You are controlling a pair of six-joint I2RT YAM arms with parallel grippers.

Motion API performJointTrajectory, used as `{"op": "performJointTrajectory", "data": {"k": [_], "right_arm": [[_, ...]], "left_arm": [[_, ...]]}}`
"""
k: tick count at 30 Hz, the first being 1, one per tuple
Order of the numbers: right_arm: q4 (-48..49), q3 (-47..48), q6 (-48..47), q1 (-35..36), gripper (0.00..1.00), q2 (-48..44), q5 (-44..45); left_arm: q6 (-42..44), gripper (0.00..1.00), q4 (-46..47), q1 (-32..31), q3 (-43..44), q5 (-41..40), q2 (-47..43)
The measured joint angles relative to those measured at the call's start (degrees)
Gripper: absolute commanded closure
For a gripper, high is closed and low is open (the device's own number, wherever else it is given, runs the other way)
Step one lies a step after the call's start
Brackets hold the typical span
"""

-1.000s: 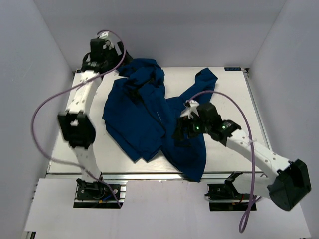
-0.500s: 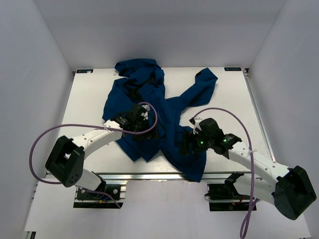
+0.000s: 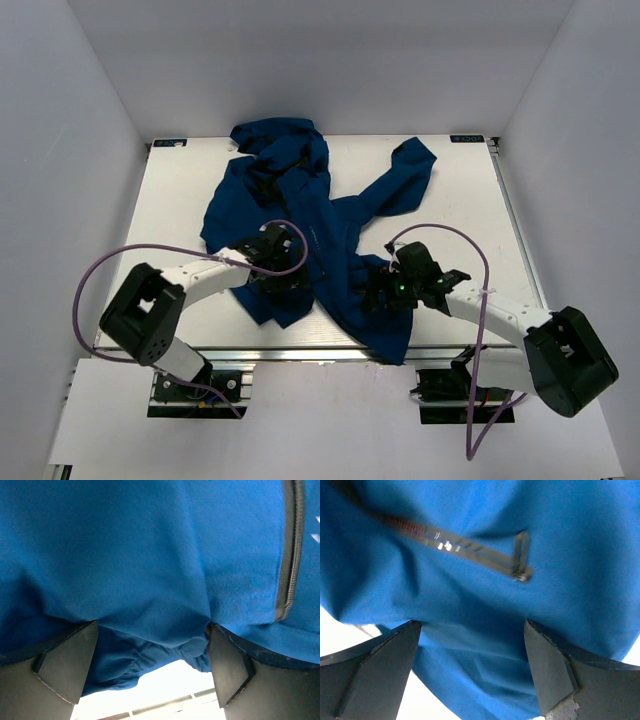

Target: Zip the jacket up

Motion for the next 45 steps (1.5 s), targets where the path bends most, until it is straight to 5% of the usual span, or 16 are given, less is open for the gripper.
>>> {"op": "performJointTrajectory", "data": {"k": [7,14,24,32,45], "right_arm": [[5.7,-1.38,3.23,-7.28,0.11,1.07,-2.38],[10.4,-1.9,4.72,-17.22,0.11,2.99,-6.54],[6.43,-0.94,-4.28,-19.52,0.11,-3.08,-11.61],[4.04,3.1,-8.02,-18.38,0.11,-17.7,-12.44],[-7.17,4.98,-9.35,-4.22,0.11,-16.92,-3.02]], "left_arm": [[-3.37,0.02,-0.28,11.28,-9.49,1.38,-10.01],[-7.52,0.02,-18.25,14.4,-11.67,-6.1,-21.29],[-10.32,0.02,-34.75,14.71,3.19,-11.61,-27.63],[-4.87,0.02,-25.35,14.67,7.89,-2.27,-27.21],[-2.45,0.02,-2.56,3.98,9.68,9.18,-0.37]]}}
